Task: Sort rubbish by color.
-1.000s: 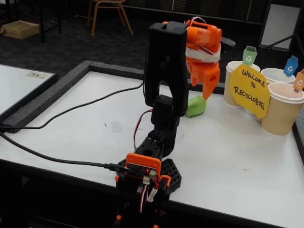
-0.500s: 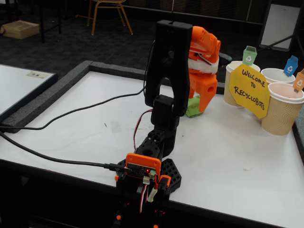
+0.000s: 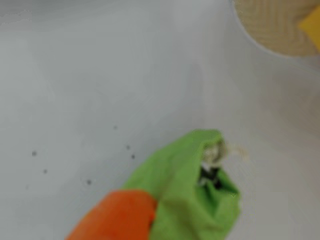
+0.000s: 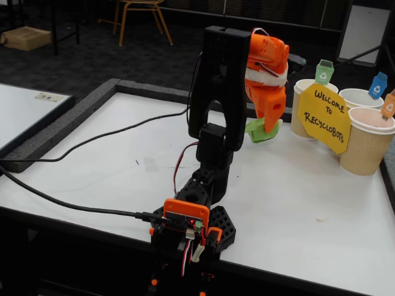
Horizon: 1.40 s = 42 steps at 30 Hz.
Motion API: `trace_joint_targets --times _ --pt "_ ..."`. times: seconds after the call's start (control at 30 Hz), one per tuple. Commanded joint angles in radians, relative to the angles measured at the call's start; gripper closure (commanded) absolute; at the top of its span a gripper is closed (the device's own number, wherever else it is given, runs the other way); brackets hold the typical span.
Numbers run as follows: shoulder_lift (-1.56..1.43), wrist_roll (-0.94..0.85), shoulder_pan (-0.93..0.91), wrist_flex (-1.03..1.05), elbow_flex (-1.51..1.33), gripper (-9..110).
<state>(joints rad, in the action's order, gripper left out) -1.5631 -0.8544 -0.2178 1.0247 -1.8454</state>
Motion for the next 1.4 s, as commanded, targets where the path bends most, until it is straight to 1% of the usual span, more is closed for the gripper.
trace_joint_targets --times 0.0,0.37,0.67,0.87,1.07,1.37 --pt "-0.272 0.023 0.009 0.054 0.143 101" --pt "-0.77 0.023 -0.008 0.348 0.143 101" --pt "-1.054 0.023 -0.11 0.525 0.143 101" --pt "-1.183 0.023 -0.189 0.578 0.16 101" --pt "-1.252 0.023 -0.249 0.598 0.209 101" --pt "-1.29 0.023 -0.272 0.601 0.262 101"
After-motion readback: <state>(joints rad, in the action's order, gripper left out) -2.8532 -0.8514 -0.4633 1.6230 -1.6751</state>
